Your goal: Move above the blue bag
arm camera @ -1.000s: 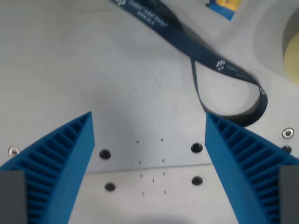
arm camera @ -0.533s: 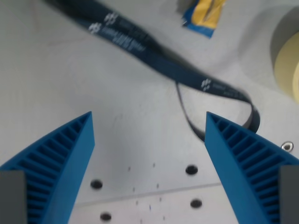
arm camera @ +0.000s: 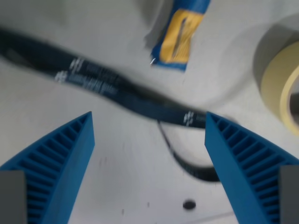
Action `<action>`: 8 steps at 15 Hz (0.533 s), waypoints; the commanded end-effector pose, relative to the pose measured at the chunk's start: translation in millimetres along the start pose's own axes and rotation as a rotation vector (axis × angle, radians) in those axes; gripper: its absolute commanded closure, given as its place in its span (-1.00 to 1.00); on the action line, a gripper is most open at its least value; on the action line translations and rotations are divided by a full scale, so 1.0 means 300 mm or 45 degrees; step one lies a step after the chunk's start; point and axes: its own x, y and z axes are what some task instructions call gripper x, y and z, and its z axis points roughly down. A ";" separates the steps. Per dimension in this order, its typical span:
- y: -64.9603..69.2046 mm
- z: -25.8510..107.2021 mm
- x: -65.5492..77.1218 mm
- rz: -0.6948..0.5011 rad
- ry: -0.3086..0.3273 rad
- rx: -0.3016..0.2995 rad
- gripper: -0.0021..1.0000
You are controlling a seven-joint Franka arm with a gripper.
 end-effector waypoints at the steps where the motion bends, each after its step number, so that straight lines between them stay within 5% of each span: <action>1: 0.029 0.045 0.069 0.288 -0.037 -0.003 -1.00; 8: 0.093 0.161 0.167 0.390 -0.028 0.011 -1.00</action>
